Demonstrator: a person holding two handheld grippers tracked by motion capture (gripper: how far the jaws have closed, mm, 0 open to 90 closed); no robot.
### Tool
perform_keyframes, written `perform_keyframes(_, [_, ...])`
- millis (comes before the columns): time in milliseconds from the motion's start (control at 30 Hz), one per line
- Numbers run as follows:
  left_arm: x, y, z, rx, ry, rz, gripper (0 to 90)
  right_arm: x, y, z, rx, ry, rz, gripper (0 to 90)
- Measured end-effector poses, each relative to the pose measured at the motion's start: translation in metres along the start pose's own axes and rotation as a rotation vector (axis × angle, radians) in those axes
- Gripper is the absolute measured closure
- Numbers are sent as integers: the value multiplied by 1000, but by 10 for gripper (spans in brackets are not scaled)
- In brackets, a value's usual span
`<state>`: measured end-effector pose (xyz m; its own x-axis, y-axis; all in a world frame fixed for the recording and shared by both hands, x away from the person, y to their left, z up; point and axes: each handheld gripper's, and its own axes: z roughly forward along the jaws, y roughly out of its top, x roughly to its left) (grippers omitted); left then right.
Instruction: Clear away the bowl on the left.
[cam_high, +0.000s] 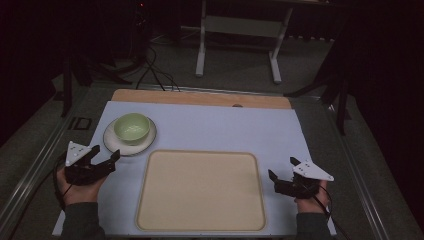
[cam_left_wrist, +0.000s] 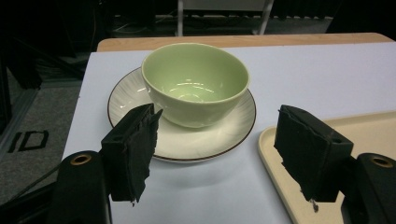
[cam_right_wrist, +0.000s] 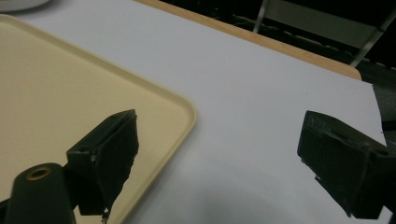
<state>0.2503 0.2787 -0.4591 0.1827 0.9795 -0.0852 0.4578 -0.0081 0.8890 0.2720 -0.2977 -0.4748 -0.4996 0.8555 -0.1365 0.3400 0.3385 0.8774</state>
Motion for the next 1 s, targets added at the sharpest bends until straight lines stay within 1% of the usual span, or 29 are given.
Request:
perform_keyframes(100, [0, 2, 0, -6, -7, -20, 300, 0, 0, 0, -7, -2, 1, 120])
perform_keyframes(167, [0, 6, 0, -19, -3, -31, 303, 0, 0, -1, -8, -3, 1, 120])
perform_keyframes(233, [0, 10, 0, -32, -9, -41, 304, 0, 1, -1, -9, -5, 6, 120])
perform_keyframes(300, [-2, 14, 1, -36, -16, -35, 304, 1, 1, -1, -9, -8, 7, 116])
perform_keyframes(367, [-3, 18, 2, -34, -12, -17, 301, 0, 1, -2, -15, -8, 7, 112])
perform_keyframes(467, [-1, 24, 3, -45, -20, -25, 301, 0, 1, -3, -26, -10, 26, 112])
perform_keyframes(533, [0, 27, 4, -47, -16, -23, 301, 0, 2, -3, -28, -11, 31, 111])
perform_keyframes(667, [1, 33, 8, -41, -14, -17, 302, 2, 2, -2, -28, -5, 20, 112])
perform_keyframes(733, [1, 35, 10, -39, -16, -17, 302, 2, 3, -2, -29, -8, 22, 111])
perform_keyframes(800, [1, 39, 13, -32, -12, -8, 302, 3, 3, -2, -33, -6, 20, 112])
perform_keyframes(1000, [-2, 50, 24, -32, -18, 2, 303, 4, 3, -2, -34, -11, 13, 112])
